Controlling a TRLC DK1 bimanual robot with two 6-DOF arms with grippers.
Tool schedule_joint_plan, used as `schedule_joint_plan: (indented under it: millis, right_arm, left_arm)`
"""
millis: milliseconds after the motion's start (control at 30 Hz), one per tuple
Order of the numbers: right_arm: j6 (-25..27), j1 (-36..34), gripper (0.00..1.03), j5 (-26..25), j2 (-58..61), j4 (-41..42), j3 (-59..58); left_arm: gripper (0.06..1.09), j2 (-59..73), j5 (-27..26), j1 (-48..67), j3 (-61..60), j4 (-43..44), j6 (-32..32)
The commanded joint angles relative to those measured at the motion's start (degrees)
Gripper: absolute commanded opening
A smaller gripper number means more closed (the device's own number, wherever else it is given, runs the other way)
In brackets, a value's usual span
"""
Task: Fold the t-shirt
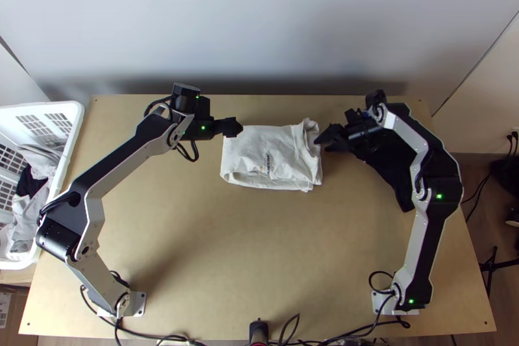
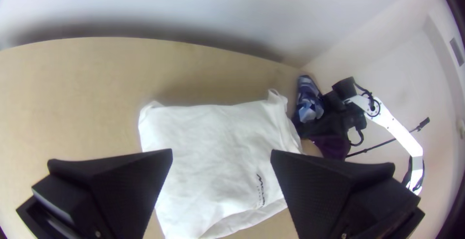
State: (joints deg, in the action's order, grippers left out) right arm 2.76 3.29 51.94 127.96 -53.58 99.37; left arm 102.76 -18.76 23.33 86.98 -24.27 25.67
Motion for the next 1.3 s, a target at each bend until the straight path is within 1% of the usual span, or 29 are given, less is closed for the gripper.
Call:
schedule_joint_plan:
  millis: [0,333,600,733,900,933,967,1000,1033,1067,1100,1133,1267]
  right_arm:
    - [0.40,1.54,0.97,0.26,0.62,0.06,-2.52]
    - [0.14,6.82,0.97,0.26,0.10,0.67,-1.46]
    - [-0.83,11.74,0.97,0.26,1.06,0.67,2.49]
    - [-1.09,14.55,0.97,-0.70,1.77,0.67,4.60]
    - [-1.01,14.82,0.97,-1.41,2.64,0.76,4.69]
    - [-0.74,14.46,0.96,-1.32,2.64,0.67,4.60]
    - [-0.48,14.20,0.90,-1.32,2.47,0.58,4.51]
    - [-0.13,13.85,0.76,-1.32,2.20,0.50,4.51]
    - [0.49,13.50,0.53,-1.32,1.77,0.41,4.43]
    - [0.66,13.23,0.26,-1.32,1.24,0.41,4.34]
    - [0.66,12.88,0.07,-1.32,1.15,0.41,4.25]
    - [0.75,12.53,0.03,-1.32,1.15,0.14,4.16]
    - [5.32,12.09,0.03,-1.41,-0.70,-1.26,1.97]
  left_arm:
    - [1.04,-0.02,0.31,0.13,-0.06,-0.07,0.26]
    - [1.04,-0.19,0.48,0.22,-0.06,-0.07,0.34]
    - [1.04,-0.81,0.57,0.05,-0.32,-0.16,0.34]
    - [1.04,-1.07,0.57,0.05,-0.41,-0.16,0.34]
    - [1.04,-1.77,0.57,-0.13,-0.58,-0.16,0.43]
    - [1.04,-1.86,0.57,-0.22,-0.67,-0.25,0.43]
    - [1.04,-2.04,0.57,-0.30,-0.85,-0.25,0.43]
    - [1.04,-2.13,0.57,-0.39,-0.93,-0.25,0.43]
    - [1.04,-2.30,0.57,-0.48,-1.11,-0.25,0.43]
    - [1.04,-2.30,0.57,-0.48,-1.11,-0.25,0.43]
    - [1.04,-2.30,0.57,-0.57,-1.11,-0.25,0.43]
    - [1.04,-2.30,0.57,-0.48,-1.11,-0.25,0.43]
    - [1.04,-2.30,0.57,-0.39,-0.85,-0.16,0.43]
